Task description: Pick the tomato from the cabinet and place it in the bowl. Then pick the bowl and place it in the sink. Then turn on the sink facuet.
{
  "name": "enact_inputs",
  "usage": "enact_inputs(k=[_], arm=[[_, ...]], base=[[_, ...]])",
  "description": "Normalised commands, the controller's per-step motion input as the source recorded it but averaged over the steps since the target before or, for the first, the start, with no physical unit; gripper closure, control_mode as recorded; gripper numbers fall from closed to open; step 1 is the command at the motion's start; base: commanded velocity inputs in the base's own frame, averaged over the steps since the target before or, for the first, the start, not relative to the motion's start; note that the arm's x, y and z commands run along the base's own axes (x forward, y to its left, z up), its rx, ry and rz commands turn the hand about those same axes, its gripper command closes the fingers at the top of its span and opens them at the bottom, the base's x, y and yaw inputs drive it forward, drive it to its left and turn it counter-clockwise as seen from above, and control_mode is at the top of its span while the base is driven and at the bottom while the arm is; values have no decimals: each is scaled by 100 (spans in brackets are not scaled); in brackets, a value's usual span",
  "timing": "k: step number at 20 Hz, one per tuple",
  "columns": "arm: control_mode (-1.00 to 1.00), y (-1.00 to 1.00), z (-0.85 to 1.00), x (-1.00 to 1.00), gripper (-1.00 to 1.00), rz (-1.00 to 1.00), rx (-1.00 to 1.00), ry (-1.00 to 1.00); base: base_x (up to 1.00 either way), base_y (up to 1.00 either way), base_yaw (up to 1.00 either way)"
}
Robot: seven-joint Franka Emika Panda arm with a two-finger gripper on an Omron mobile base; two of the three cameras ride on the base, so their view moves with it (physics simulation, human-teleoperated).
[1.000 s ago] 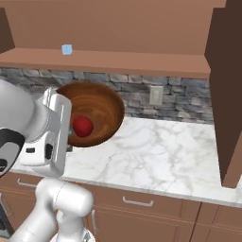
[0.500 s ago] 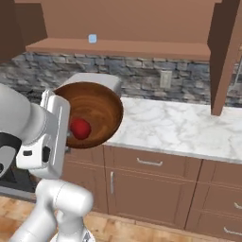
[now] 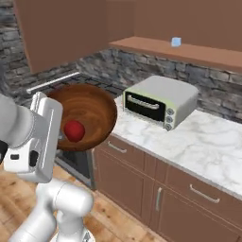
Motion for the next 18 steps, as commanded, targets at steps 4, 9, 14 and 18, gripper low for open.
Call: enact_inputs(k=[4, 9, 14, 18], arm=[[100, 0, 0, 0, 100, 0, 0, 0], [100, 0, 0, 0, 100, 0, 0, 0], [100, 0, 0, 0, 100, 0, 0, 0], [100, 0, 0, 0, 100, 0, 0, 0]], base=[[-38, 1, 83], [-47, 0, 80], [-43, 1, 76], [-13, 5, 77]])
